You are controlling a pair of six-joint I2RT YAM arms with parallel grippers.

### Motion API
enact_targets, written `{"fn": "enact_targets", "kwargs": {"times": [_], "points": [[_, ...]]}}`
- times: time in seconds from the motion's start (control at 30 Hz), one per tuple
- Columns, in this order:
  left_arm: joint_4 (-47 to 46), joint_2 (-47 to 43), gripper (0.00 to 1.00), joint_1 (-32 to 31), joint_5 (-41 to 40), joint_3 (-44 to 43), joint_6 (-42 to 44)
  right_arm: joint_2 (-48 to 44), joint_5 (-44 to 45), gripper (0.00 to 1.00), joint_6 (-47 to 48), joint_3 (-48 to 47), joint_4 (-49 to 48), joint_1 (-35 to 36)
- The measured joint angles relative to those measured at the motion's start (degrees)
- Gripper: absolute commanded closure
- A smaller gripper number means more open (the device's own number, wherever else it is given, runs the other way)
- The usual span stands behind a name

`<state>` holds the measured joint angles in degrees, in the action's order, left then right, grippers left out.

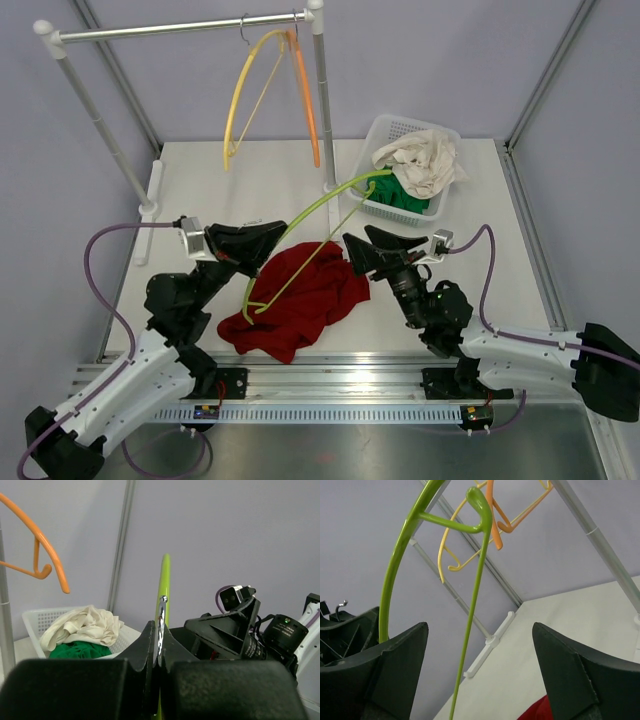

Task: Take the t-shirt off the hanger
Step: Place the tshirt into the basket

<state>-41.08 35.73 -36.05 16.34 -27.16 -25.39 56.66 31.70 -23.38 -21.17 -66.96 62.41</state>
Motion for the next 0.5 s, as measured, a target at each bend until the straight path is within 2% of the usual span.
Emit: {"fn": "enact_targets", "kwargs": {"times": [0.1,0.33,0.5], "points": [[2.82,-1.01,1.00,0.00,-1.77,-1.57,0.98,-1.46,-1.73,0.01,2.25,0.28,2.82,0.00],[8.81,-5.35,1.00,0.00,-6.32,-4.61,3.91,-3.76,-10.14,0.01,9.73,5.27,7.21,0.02],[13.27,-9.64,1.00,0.00,-8.28,-4.66,5.68,2.51,-14.60,0.01,12.81,2.97,16.81,0.07]]}}
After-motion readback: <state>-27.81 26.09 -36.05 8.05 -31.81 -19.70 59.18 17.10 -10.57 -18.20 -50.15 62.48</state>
